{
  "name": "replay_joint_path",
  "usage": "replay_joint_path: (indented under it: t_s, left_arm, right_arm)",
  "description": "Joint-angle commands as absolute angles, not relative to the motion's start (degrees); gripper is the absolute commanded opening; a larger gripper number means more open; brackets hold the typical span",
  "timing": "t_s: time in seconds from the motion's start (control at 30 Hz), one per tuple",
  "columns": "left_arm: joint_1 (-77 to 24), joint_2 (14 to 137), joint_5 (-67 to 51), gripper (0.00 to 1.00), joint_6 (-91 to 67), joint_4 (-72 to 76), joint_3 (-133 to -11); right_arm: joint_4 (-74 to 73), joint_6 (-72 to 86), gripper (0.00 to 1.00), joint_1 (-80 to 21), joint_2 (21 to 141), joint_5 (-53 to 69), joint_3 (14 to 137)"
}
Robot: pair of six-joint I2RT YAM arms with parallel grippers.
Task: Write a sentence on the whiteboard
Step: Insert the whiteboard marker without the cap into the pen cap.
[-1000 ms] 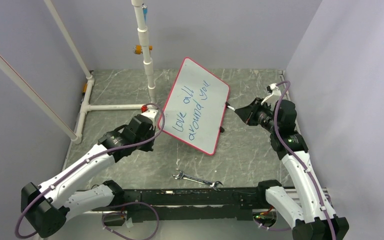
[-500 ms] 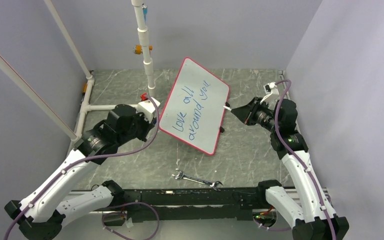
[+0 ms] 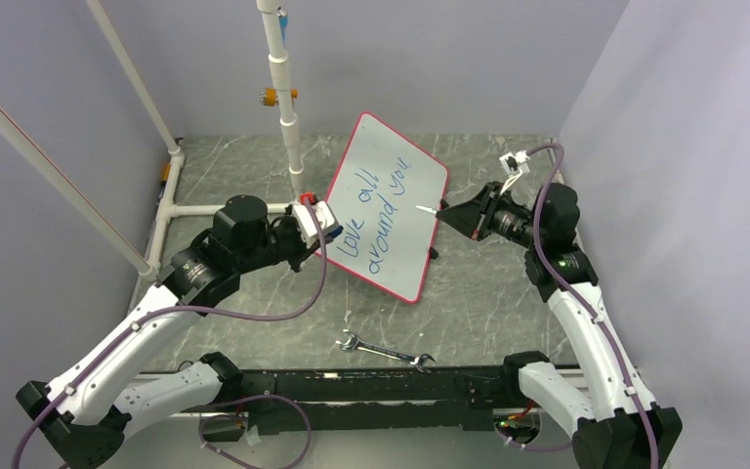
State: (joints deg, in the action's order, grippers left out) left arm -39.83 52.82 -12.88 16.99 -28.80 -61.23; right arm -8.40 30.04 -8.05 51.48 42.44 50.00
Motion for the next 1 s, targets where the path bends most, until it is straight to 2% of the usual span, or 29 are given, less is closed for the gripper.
replay_joint_path:
  t_s: [0.0,0.33,0.97]
  left_arm:
    - [-39.68,53.3,-23.03,0.0,22.81,-24.35,-61.65]
    - [-39.21,53.62,-26.55,0.0,24.29,-22.62,-57.82]
    - [-39.2,54.18,-25.81,0.0,24.7,-23.18,-57.16]
  right_arm:
    - [-1.74,30.4,0.0,-10.77,53.07,49.36,53.43]
    - [-5.54,23.21,0.0,-23.58,58.76,48.22,60.32]
    - [-4.08,22.14,0.0,-27.4,62.71,52.95,59.89]
